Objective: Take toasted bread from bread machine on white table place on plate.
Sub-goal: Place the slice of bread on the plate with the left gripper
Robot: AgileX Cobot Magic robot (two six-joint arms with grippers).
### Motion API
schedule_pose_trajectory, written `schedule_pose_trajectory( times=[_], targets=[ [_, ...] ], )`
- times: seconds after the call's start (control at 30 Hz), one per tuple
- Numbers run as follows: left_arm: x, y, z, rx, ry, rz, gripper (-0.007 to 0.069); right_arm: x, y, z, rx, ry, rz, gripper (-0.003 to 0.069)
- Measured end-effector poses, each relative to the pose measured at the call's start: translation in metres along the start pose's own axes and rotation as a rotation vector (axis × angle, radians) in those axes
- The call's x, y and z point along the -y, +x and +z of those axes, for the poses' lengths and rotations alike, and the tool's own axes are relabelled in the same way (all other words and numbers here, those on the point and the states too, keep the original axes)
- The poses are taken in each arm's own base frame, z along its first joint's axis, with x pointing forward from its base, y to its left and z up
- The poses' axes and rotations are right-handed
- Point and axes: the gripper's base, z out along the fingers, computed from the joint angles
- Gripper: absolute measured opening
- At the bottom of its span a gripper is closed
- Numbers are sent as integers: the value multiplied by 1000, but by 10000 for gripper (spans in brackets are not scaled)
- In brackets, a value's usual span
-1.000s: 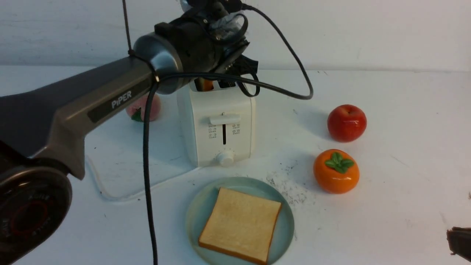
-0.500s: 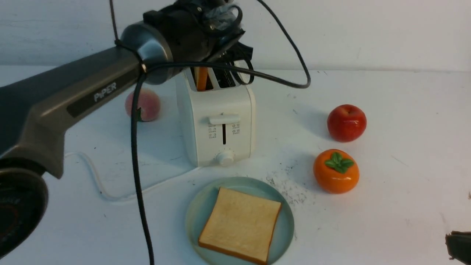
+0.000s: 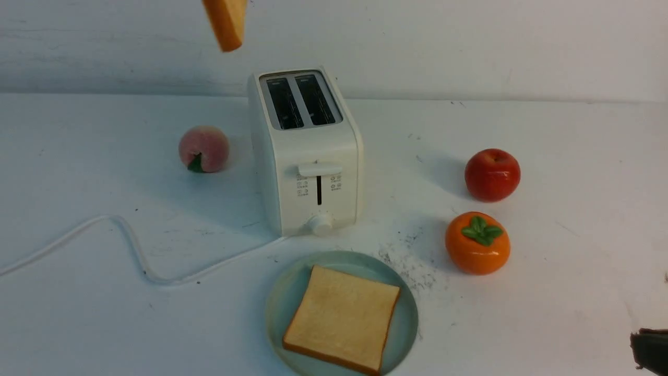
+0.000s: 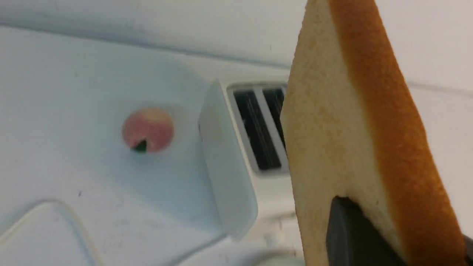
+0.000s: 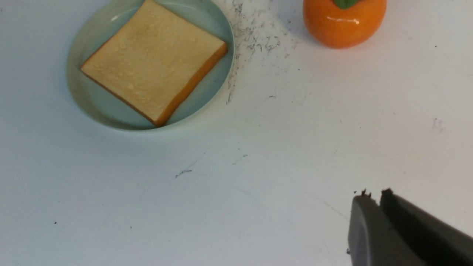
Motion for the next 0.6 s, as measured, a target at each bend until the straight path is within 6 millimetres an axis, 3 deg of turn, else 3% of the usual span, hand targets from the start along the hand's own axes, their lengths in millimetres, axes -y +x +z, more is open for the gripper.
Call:
schedule_pose_trajectory(
  times=[0.1, 0.2, 0.23, 0.27, 0.3, 0.43, 0.6],
  targets=[
    [1, 19, -1, -120, 68, 28, 98, 0, 0, 0, 0, 0, 0, 43],
    [8, 70, 36, -414, 187, 77, 98, 0, 0, 0, 3, -1, 0, 43],
    [7, 78, 42, -446, 184, 80, 98, 0, 0, 0, 3, -1, 0, 43],
    [7, 103, 65, -539, 227, 90, 98, 0, -1, 0, 7, -2, 1, 43],
    [7, 116, 78, -571, 260, 71, 98, 0, -1, 0, 9, -4, 3, 43],
    [0, 159, 122, -520, 341, -19, 98, -1, -1, 0, 11, -13, 11, 43],
    [-7, 173, 145, -414, 341, -48, 98, -1, -1, 0, 11, -15, 13, 43]
  ],
)
